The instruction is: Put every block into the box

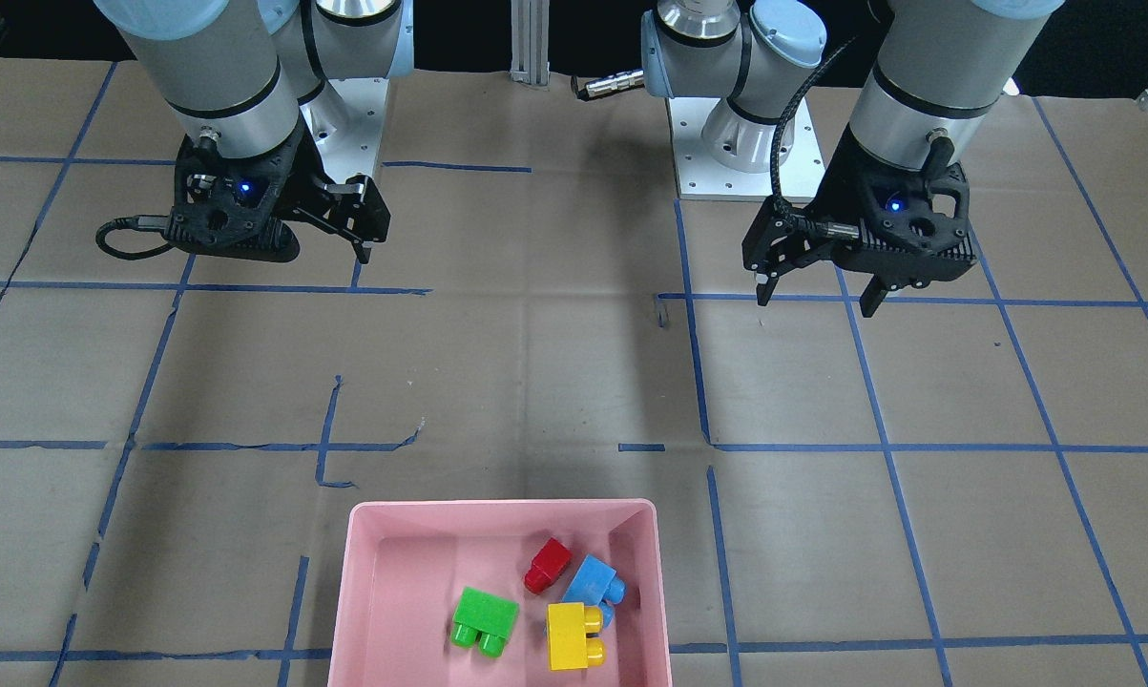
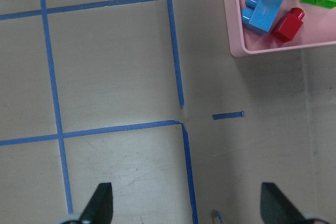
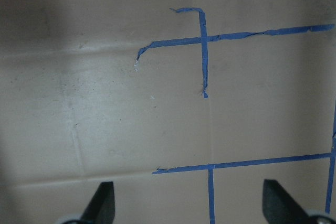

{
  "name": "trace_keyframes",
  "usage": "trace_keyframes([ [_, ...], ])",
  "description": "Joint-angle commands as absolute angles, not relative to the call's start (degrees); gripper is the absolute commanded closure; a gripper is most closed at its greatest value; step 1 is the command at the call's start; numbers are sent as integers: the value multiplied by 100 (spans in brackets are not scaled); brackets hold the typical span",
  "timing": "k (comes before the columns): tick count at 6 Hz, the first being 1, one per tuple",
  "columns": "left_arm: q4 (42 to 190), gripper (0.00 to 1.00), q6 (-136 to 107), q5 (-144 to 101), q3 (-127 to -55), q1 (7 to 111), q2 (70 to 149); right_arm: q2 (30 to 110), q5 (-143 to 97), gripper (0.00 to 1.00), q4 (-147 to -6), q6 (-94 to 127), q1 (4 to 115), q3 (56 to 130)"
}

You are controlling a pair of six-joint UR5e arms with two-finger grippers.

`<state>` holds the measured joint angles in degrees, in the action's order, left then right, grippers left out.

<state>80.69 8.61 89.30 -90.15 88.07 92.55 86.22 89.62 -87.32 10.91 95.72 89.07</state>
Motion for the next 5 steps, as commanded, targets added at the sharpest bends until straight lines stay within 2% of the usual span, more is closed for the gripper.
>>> trace_keyframes([
  [1,8068,0,861,8930,-9044,8807,9255,8631,8974,0,-8736,1081,9554,8895],
  [5,8060,0,861,8930,-9044,8807,9255,8613,8974,0,-8745,1072,9554,8921],
])
